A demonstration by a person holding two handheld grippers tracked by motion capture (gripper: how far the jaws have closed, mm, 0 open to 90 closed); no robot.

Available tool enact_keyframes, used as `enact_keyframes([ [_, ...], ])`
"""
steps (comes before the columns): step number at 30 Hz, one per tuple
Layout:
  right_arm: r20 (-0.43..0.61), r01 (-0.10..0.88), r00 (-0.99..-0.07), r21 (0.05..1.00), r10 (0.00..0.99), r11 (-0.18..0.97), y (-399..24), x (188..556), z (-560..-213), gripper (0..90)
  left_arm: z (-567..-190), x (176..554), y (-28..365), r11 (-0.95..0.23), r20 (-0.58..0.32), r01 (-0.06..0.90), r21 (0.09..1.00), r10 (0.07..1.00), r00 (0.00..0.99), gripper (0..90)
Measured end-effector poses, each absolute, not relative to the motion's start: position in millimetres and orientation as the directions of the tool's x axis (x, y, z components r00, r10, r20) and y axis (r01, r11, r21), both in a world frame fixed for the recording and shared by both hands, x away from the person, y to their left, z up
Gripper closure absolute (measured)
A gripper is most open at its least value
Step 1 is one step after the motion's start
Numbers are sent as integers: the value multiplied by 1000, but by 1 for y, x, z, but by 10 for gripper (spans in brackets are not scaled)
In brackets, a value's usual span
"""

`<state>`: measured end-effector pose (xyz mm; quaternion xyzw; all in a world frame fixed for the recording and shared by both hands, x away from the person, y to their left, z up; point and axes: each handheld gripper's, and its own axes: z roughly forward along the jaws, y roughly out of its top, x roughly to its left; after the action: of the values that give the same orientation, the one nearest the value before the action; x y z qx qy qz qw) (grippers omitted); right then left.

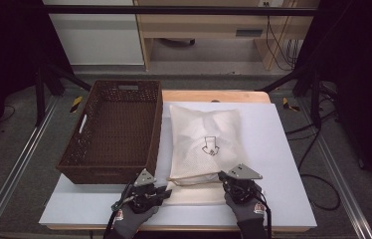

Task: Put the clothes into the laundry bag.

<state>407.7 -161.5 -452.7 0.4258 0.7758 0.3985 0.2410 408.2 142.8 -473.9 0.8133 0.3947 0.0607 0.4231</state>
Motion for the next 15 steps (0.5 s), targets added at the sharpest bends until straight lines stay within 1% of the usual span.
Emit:
enact_keyframes([
  [3,-28,491,-539,801,842,341,-164,403,-460,890,-474,407,143,-332,-236,594,733,695,679,736],
  [4,-18,512,-543,785,839,349,-163,406,-467,890,-475,407,143,-332,-235,596,731,697,677,734],
  [5,-18,512,-543,785,839,349,-163,406,-467,890,-475,407,143,-332,-235,596,731,697,677,733],
  [6,-18,534,-551,761,835,369,-160,410,-475,890,-475,406,144,-333,-233,597,730,699,675,731],
  [10,-19,546,-546,751,838,372,-156,414,-481,878,-475,405,146,-336,-225,596,730,704,673,728],
  [12,-4,537,-546,765,838,354,-158,414,-479,821,-474,403,147,-336,-222,593,732,704,674,722],
  [14,20,529,-559,778,829,339,-164,411,-475,740,-472,402,149,-336,-219,588,736,704,676,716],
  [15,34,531,-556,783,830,324,-168,409,-473,725,-471,401,150,-336,-215,586,737,705,676,709],
])
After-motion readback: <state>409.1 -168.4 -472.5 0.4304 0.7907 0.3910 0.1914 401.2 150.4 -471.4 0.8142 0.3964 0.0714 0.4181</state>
